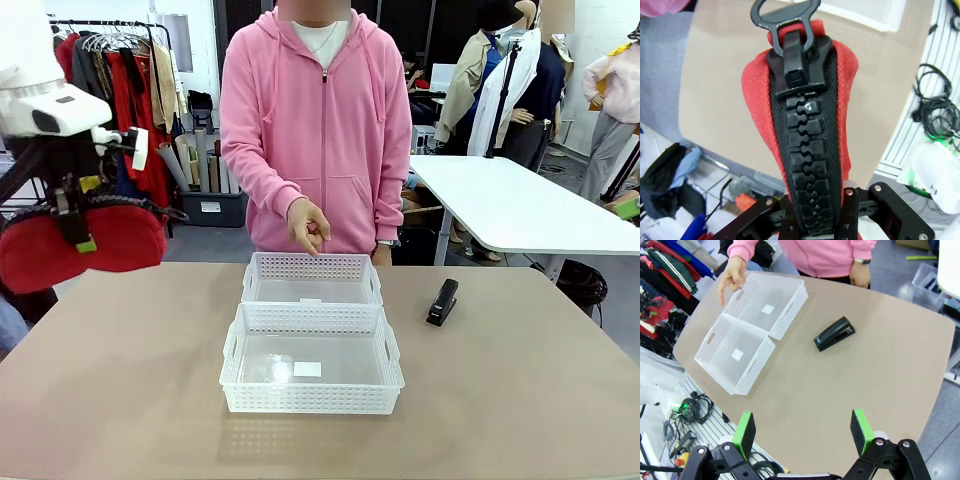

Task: Distribute items into two baskets.
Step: Move the picked Pencil pouch towards the Organizing basket indicated by the person, stopping as directed.

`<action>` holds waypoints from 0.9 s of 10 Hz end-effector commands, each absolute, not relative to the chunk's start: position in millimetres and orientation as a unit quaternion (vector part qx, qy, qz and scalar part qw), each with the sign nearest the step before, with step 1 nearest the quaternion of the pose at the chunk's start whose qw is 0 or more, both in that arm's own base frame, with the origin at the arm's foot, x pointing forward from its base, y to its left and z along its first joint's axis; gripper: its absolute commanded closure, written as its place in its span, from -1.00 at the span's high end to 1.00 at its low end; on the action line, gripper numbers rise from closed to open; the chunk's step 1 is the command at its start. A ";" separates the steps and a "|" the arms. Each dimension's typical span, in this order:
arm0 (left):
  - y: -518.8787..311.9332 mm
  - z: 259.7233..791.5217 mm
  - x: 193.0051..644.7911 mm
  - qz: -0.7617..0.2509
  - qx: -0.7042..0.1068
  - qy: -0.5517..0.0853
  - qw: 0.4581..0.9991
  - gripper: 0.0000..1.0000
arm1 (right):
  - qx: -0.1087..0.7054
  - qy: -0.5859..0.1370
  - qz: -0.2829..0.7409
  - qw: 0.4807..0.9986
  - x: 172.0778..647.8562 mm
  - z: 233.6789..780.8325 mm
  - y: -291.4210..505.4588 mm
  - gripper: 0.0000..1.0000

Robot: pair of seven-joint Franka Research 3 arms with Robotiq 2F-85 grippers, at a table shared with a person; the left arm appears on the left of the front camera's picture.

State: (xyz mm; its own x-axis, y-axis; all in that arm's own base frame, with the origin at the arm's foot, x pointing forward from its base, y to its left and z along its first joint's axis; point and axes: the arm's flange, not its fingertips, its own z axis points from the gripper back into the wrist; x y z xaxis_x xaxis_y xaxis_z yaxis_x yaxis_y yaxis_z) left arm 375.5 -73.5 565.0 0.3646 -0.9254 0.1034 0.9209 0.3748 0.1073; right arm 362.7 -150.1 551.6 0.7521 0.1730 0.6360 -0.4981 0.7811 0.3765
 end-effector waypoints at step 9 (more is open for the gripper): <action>-127.4 491.2 347.1 -0.630 -0.037 -0.080 0.771 -1.00 | 0.273 -0.304 0.189 0.893 363.7 552.9 -149.1 1.00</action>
State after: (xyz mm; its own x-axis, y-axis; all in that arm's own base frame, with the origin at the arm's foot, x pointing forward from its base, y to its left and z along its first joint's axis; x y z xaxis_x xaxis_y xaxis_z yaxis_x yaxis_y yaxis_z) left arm 335.3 -125.8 491.5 0.2215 -0.9636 0.1494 0.9716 0.2312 0.0508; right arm 362.6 -150.1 551.7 0.7519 0.1730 0.6361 -0.4981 0.7812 0.3763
